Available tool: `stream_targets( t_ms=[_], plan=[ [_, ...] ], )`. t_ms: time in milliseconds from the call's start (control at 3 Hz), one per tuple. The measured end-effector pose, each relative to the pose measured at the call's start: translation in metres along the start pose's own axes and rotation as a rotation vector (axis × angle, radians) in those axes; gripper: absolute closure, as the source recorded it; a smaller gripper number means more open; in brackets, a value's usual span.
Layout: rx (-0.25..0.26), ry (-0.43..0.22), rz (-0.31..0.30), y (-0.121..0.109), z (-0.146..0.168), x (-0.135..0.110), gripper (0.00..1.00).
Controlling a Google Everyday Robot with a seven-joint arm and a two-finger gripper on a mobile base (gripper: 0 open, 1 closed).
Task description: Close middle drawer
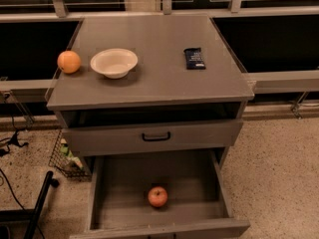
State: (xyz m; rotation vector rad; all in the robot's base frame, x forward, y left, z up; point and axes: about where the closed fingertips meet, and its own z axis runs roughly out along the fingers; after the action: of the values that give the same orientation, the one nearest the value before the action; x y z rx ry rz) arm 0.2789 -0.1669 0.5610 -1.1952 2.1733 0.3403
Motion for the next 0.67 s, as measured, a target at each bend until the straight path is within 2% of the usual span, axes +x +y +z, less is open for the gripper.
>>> stream_targets(
  t_ms=[333, 667],
  plan=[
    [0.007, -0.032, -0.056, -0.008, 0.033, 0.020, 1.00],
    [-0.015, -0.057, -0.086, -0.010, 0.069, 0.040, 1.00]
  ],
)
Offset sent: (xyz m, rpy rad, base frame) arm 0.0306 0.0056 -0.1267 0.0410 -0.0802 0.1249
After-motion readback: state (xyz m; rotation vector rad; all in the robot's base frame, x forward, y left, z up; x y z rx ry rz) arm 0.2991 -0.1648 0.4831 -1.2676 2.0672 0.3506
